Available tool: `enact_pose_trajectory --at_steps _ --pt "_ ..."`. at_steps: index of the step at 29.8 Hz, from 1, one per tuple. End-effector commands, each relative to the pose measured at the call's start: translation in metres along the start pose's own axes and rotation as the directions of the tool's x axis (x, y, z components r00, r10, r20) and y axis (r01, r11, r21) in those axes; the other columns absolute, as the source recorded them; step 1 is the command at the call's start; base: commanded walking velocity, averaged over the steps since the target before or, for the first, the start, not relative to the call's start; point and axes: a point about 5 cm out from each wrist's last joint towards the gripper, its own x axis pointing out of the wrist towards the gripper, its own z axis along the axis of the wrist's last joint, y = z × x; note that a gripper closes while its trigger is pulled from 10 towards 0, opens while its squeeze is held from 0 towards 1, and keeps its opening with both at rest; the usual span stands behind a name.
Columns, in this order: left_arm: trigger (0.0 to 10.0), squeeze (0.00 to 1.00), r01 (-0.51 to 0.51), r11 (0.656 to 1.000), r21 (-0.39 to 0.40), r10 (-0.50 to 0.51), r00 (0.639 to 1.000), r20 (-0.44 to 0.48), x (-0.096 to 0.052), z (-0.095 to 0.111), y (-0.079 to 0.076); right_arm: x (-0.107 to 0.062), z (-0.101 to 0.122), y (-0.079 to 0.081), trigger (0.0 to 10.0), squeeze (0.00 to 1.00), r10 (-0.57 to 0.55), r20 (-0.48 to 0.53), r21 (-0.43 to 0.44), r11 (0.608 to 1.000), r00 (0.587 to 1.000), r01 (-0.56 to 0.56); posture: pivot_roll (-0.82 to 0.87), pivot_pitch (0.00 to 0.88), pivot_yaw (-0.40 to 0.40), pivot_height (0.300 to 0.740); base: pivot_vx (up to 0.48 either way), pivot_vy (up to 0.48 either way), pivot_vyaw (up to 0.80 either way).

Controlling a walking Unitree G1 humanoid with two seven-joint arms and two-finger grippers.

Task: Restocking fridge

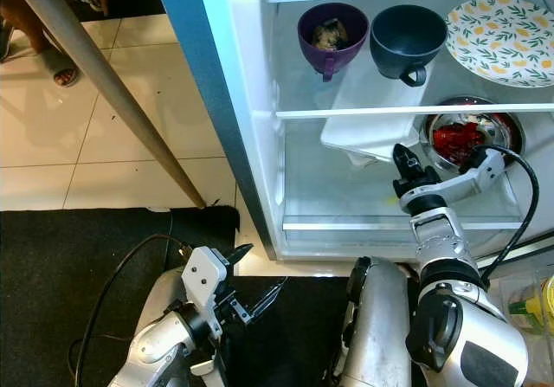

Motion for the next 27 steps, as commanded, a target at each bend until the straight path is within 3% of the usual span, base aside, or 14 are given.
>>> enact_pose_trajectory --at_steps 1,8,9,11,12,20,27 --pt "10.0 0.00 0.006 1.000 -0.028 -0.007 0.999 -0.035 -0.006 -0.011 -0.005 -0.009 -0.010 -0.010 10.0 0.00 -0.050 -0.030 -0.024 0.998 0.998 0.049 0.06 0.391 0.144 0.300 0.000 0.000 0.00" --pt "10.0 0.00 0.010 1.000 -0.029 -0.011 0.999 -0.034 -0.006 -0.010 -0.007 -0.002 -0.024 0.001 10.0 0.02 -0.052 -0.050 -0.006 0.999 0.997 0.052 0.08 0.395 0.149 0.300 0.000 0.000 0.00" --pt "10.0 0.00 0.011 1.000 -0.029 -0.012 0.999 -0.034 -0.007 -0.010 -0.007 -0.001 -0.022 0.000 10.0 0.18 -0.083 -0.038 -0.016 0.996 0.996 0.082 0.08 0.397 0.153 0.300 0.000 0.000 0.00" --pt "10.0 0.00 0.011 1.000 -0.028 -0.012 0.999 -0.034 -0.007 -0.010 -0.007 -0.001 -0.021 0.000 10.0 0.18 -0.094 -0.032 -0.021 0.995 0.995 0.093 0.08 0.397 0.153 0.300 0.000 0.000 0.00" --pt "10.0 0.00 0.012 1.000 -0.029 -0.013 0.999 -0.035 -0.008 -0.010 -0.008 0.001 -0.015 0.001 10.0 1.00 -0.108 0.013 0.001 0.994 0.994 0.108 0.09 0.399 0.161 0.300 0.000 0.000 0.00" --pt "10.0 0.00 0.007 1.000 -0.028 -0.008 0.999 -0.038 -0.009 -0.010 -0.006 0.001 -0.003 0.000 10.0 1.00 -0.106 0.113 0.078 0.992 0.988 0.098 0.08 0.398 0.153 0.300 0.000 0.000 0.00" --pt "10.0 0.00 0.011 0.999 -0.033 -0.012 1.000 -0.027 -0.002 -0.010 -0.008 -0.015 -0.002 -0.018 10.0 1.00 -0.115 0.137 0.091 0.990 0.984 0.104 0.05 0.385 0.137 0.300 0.000 0.000 0.00"
